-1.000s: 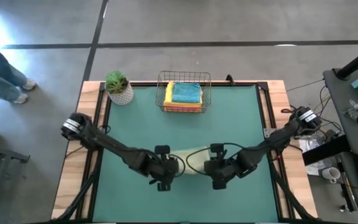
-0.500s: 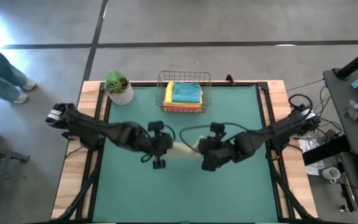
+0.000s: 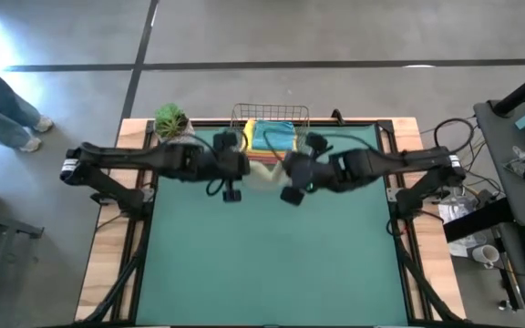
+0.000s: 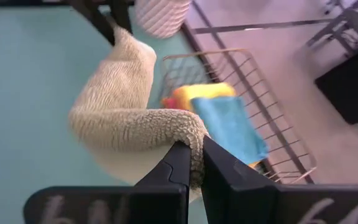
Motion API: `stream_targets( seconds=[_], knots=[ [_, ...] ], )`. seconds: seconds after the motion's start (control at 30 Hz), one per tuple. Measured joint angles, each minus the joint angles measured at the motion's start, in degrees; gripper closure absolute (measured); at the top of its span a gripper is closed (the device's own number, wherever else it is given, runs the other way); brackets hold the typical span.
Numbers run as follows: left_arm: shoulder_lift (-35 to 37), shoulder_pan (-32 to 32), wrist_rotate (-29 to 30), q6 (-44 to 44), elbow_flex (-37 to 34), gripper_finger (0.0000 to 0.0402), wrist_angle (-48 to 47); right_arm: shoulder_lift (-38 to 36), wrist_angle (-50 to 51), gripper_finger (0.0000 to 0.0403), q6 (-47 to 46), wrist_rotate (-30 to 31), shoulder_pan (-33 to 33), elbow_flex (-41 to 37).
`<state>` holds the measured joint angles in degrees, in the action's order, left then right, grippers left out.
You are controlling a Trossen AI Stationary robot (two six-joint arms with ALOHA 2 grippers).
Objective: Fold microfiber towels
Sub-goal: Put the folded green microfiber towel into the wire basket
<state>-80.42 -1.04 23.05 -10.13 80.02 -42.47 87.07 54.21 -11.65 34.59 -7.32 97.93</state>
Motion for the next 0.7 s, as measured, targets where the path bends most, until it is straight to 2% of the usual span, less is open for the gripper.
stream_targets(
  seconds=[0.17,0.33,0.5,0.7],
  knots=[
    [-0.4,6.1,0.3,-10.1,4.3,0.0401,1.0,0.0,-0.3,0.0392,2.4,0.0,5.5,3.5],
    [-1.0,13.6,0.4,-17.4,5.5,0.0401,5.5,0.2,-3.1,0.0392,5.4,-0.1,12.1,4.0],
    [-2.6,21.1,-3.5,-20.7,5.2,0.0401,8.9,2.0,-5.9,0.0392,9.3,-1.0,19.9,3.2],
    [-7.4,27.0,-6.2,-23.5,5.4,0.0401,12.2,5.8,-10.9,0.0392,13.9,-7.2,28.6,3.1]
  ],
)
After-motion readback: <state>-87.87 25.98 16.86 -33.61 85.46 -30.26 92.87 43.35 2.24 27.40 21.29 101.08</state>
